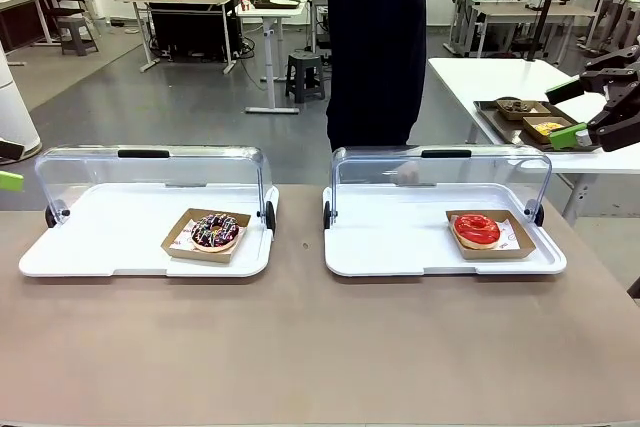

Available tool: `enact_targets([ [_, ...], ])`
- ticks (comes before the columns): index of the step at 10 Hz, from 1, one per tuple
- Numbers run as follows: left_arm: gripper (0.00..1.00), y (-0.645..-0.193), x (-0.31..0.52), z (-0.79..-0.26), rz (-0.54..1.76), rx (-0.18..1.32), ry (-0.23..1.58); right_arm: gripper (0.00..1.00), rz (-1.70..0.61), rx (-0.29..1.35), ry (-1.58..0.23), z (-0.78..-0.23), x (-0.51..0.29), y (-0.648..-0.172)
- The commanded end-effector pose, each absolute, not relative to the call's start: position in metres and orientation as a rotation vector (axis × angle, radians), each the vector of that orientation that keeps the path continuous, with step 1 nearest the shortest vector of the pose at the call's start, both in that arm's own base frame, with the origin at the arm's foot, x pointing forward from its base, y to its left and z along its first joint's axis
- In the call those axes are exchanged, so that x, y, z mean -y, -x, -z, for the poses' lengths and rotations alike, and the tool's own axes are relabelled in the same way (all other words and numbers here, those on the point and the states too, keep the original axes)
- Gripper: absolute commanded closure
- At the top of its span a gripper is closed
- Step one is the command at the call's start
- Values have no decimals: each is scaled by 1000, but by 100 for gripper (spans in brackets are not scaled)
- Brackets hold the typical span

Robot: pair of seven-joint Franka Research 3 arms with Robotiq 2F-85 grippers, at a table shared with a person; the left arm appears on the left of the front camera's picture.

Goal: Provide the desired donut to the person.
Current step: Place the picked Paper togo box onto the Handle tray extended by the person.

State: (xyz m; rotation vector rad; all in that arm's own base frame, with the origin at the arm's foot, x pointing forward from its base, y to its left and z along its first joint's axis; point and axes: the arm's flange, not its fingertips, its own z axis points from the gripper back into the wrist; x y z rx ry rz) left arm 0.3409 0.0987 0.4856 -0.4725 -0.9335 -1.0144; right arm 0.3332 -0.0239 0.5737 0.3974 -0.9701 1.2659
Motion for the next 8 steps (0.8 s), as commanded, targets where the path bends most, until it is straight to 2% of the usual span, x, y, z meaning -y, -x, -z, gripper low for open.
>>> enact_targets([
  [1, 0, -340, -100, -485, 1011, 938, 475, 0, -1284, 981, -403, -569, 24, -333],
  [8, 0, -340, -100, -485, 1011, 938, 475, 0, -1284, 981, -403, -569, 24, -333],
])
